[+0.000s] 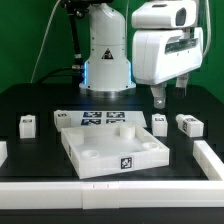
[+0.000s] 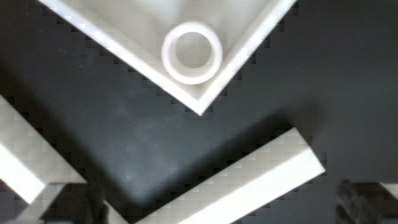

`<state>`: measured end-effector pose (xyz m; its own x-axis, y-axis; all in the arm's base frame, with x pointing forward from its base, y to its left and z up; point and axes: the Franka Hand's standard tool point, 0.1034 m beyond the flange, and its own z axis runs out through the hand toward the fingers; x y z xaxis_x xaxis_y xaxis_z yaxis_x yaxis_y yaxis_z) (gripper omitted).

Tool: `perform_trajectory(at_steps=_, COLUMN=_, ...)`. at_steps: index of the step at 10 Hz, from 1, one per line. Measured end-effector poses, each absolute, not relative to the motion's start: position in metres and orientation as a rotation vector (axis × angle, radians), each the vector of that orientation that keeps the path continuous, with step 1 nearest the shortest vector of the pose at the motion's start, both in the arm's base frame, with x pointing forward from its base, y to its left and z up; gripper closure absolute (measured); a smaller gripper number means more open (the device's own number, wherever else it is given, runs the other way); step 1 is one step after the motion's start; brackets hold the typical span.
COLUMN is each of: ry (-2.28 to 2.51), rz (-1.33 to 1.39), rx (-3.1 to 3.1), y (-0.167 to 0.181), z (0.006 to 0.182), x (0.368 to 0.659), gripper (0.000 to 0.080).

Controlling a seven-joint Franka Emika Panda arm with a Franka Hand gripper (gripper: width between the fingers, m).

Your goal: Assemble one leg

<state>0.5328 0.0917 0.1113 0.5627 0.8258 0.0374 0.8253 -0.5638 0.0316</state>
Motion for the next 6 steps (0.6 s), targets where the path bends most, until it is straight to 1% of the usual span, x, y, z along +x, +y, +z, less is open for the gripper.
perform_trajectory(at_steps=6, ry=1.462, rz=0.072, rx=2.769, y=0.0913, z=0.1102, x=0.5324, gripper=0.0150)
